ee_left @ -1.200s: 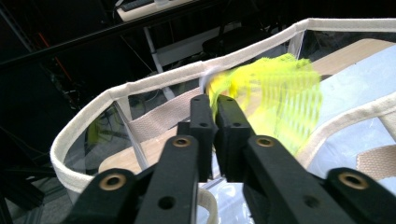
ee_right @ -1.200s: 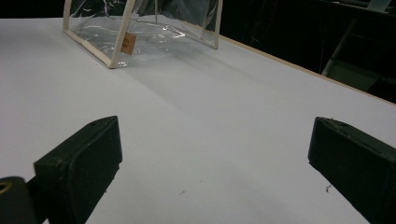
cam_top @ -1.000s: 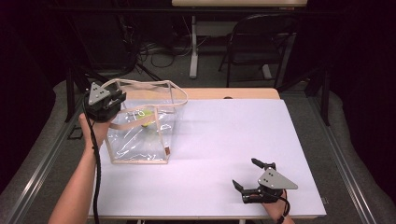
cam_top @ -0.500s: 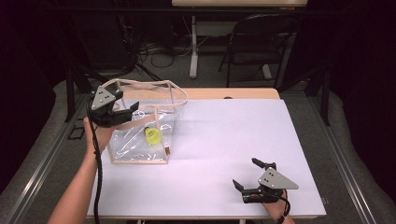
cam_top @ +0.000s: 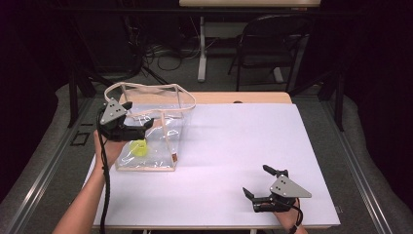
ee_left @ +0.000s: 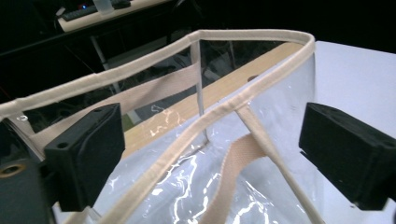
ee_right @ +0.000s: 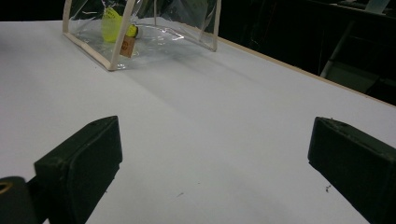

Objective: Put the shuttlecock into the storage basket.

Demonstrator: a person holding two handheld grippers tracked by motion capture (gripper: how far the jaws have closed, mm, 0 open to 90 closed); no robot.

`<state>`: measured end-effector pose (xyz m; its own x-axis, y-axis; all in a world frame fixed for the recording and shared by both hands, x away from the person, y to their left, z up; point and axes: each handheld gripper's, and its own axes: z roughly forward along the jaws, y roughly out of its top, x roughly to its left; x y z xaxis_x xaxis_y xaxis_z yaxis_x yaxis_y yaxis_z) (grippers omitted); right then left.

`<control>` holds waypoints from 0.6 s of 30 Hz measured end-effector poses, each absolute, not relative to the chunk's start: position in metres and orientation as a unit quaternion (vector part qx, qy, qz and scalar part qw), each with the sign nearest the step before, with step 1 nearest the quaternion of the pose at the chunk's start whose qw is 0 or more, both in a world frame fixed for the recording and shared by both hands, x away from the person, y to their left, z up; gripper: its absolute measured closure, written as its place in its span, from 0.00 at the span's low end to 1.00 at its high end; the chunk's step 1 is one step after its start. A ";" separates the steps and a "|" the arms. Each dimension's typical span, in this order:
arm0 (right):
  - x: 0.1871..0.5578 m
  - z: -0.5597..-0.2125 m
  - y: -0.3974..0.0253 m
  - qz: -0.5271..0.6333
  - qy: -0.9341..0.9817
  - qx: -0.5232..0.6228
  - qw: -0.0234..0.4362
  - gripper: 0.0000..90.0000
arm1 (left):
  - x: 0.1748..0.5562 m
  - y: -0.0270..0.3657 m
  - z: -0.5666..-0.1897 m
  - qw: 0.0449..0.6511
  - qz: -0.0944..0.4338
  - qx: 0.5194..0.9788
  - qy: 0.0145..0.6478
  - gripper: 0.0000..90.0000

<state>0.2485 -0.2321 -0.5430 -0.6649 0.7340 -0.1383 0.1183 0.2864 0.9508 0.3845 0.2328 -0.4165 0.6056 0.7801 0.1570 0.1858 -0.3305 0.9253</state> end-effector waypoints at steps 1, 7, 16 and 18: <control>0.249 -0.543 -0.232 0.525 0.746 0.286 0.293 0.03 | 0.383 0.231 -0.417 0.483 0.306 0.756 0.319 0.06; 0.248 -0.543 -0.232 0.526 0.746 0.284 0.293 0.03 | 0.373 0.226 -0.421 0.483 0.301 0.760 0.313 0.00; 0.249 -0.542 -0.230 0.526 0.747 0.281 0.294 0.03 | 0.354 0.222 -0.427 0.490 0.298 0.763 0.298 0.00; 0.249 -0.543 -0.230 0.525 0.748 0.281 0.293 0.03 | 0.350 0.220 -0.428 0.494 0.295 0.762 0.297 0.00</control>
